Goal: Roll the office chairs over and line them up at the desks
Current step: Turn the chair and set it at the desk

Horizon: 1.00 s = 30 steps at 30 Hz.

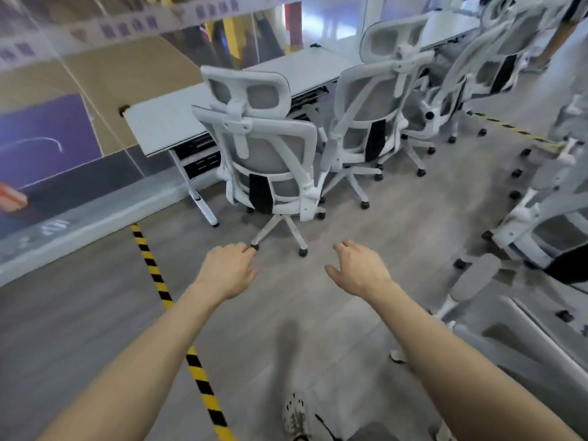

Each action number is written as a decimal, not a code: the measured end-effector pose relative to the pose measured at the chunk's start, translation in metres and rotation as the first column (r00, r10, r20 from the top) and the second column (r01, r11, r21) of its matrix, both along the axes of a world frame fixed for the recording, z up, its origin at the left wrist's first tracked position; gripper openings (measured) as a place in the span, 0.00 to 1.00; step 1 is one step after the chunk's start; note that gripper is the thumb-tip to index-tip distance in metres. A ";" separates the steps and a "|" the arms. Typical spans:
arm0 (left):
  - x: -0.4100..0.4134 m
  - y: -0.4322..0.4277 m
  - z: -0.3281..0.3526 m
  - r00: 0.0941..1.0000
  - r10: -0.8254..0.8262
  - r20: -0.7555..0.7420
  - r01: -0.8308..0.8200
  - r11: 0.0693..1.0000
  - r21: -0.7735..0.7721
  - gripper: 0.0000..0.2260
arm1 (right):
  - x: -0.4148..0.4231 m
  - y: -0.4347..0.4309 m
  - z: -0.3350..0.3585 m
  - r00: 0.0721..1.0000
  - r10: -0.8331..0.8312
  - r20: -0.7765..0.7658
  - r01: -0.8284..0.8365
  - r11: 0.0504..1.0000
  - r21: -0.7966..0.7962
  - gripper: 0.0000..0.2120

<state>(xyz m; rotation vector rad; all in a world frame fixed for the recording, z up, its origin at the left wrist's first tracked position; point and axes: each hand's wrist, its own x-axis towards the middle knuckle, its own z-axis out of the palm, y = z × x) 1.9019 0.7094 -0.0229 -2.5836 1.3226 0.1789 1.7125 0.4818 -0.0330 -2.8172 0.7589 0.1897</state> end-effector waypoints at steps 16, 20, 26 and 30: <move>0.184 -0.088 0.000 0.961 0.275 0.028 -0.274 0.961 -0.037 0.23 | 0.266 -0.130 0.017 0.952 0.246 0.183 -0.242 0.969 -0.044 0.22; 0.214 -0.105 0.012 0.948 0.312 0.059 -0.307 0.948 -0.086 0.23 | 0.354 -0.157 0.020 0.910 0.336 0.244 -0.328 0.942 -0.074 0.22; 0.255 -0.121 0.001 0.928 0.374 -0.008 -0.373 0.923 -0.095 0.21 | 0.467 -0.174 0.003 0.880 0.416 0.230 -0.364 0.901 -0.237 0.36; 0.302 -0.131 -0.004 0.932 0.361 -0.027 -0.362 0.926 -0.105 0.22 | 0.518 -0.176 -0.020 0.908 0.385 0.163 -0.316 0.888 -0.334 0.49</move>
